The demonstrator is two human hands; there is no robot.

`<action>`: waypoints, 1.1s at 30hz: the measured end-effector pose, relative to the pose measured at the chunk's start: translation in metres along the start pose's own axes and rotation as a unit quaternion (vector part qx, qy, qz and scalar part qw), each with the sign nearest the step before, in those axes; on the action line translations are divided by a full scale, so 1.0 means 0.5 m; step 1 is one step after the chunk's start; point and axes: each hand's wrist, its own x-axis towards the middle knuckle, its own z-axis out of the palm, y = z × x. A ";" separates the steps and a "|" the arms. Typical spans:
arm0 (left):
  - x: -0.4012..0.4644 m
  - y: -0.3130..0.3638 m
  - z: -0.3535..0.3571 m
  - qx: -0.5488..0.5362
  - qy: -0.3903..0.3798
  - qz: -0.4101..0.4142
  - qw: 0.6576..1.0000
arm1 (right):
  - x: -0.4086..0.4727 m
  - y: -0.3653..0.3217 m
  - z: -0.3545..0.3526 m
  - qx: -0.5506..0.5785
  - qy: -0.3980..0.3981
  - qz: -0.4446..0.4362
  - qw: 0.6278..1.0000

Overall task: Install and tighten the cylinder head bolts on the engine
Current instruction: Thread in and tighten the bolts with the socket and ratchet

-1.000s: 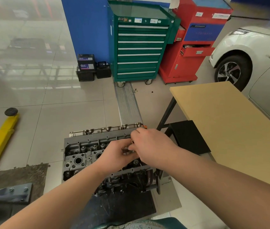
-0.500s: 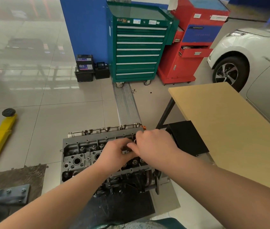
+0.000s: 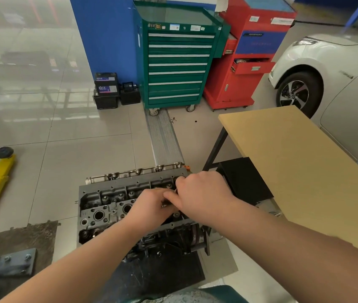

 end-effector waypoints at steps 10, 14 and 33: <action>0.015 0.003 -0.030 -0.041 -0.051 0.000 0.998 | 0.002 0.001 -0.016 -0.018 0.002 -0.039 0.999; 0.023 -0.006 -0.035 0.045 -0.045 0.020 0.998 | 0.008 0.002 -0.005 -0.009 0.017 -0.026 0.999; 0.030 -0.014 -0.039 -0.015 -0.135 0.003 0.991 | 0.010 0.020 -0.017 0.038 -0.052 -0.105 0.992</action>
